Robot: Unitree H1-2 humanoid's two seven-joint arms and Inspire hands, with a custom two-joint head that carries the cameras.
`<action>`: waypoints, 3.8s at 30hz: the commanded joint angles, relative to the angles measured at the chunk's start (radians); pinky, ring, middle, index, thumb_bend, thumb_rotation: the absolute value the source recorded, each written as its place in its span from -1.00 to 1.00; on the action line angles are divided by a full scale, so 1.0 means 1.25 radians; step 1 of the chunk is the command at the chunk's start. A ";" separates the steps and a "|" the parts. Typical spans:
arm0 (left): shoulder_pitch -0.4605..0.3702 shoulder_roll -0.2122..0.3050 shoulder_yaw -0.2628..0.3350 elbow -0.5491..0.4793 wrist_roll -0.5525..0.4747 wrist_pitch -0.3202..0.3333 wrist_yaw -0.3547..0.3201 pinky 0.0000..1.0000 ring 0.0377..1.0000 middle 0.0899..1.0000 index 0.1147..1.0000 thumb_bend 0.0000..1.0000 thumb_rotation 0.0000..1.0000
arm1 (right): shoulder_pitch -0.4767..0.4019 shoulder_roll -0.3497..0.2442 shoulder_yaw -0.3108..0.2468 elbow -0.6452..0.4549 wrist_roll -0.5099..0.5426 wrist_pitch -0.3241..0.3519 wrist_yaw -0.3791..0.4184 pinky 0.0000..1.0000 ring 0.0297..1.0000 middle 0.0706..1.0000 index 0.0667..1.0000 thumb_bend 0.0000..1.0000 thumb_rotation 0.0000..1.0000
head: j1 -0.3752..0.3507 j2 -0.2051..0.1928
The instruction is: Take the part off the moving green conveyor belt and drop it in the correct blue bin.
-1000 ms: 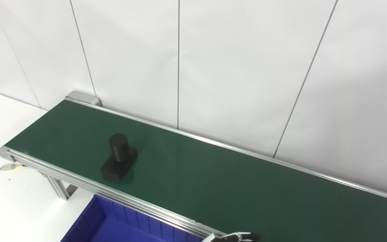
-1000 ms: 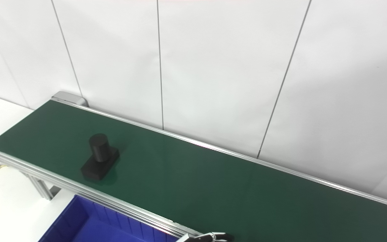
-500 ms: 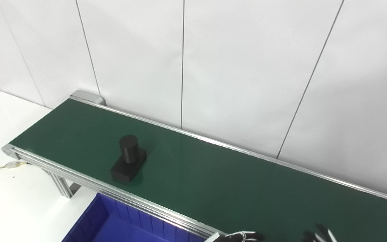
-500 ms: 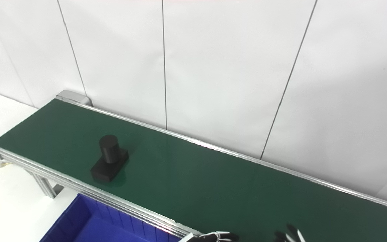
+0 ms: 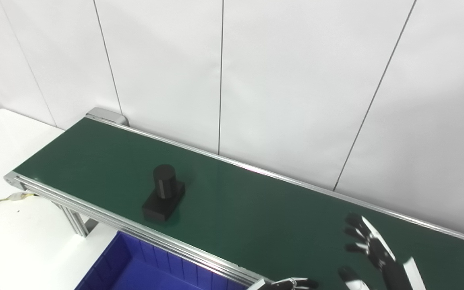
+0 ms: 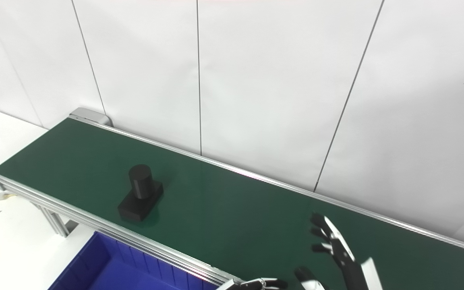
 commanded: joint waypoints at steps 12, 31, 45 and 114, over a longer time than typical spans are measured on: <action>-0.027 0.000 0.006 -0.004 -0.014 -0.027 -0.001 0.50 0.54 0.58 0.62 1.00 -0.53 | -0.162 0.076 0.050 0.070 -0.018 0.057 0.029 0.44 0.65 0.70 0.74 0.28 0.01 | -0.009 0.003; -0.016 0.002 -0.002 -0.030 -0.010 -0.006 -0.005 0.52 0.59 0.63 0.63 1.00 -0.54 | -0.352 0.166 0.142 0.337 -0.111 0.047 0.017 0.54 0.66 0.67 0.73 0.54 0.05 | -0.011 0.019; -0.014 -0.013 -0.012 -0.044 0.040 0.024 0.027 0.27 0.45 0.59 0.62 1.00 -0.58 | -0.457 0.241 0.155 0.515 -0.114 0.039 0.003 0.55 0.67 0.69 0.71 0.56 -0.02 | 0.001 0.025; -0.009 -0.051 -0.048 -0.032 0.050 0.061 0.051 0.24 0.41 0.59 0.69 0.93 -0.80 | -0.625 0.330 0.176 1.009 -0.181 -0.162 -0.303 -0.05 0.00 -0.08 -0.10 0.05 -1.00 | 0.019 0.055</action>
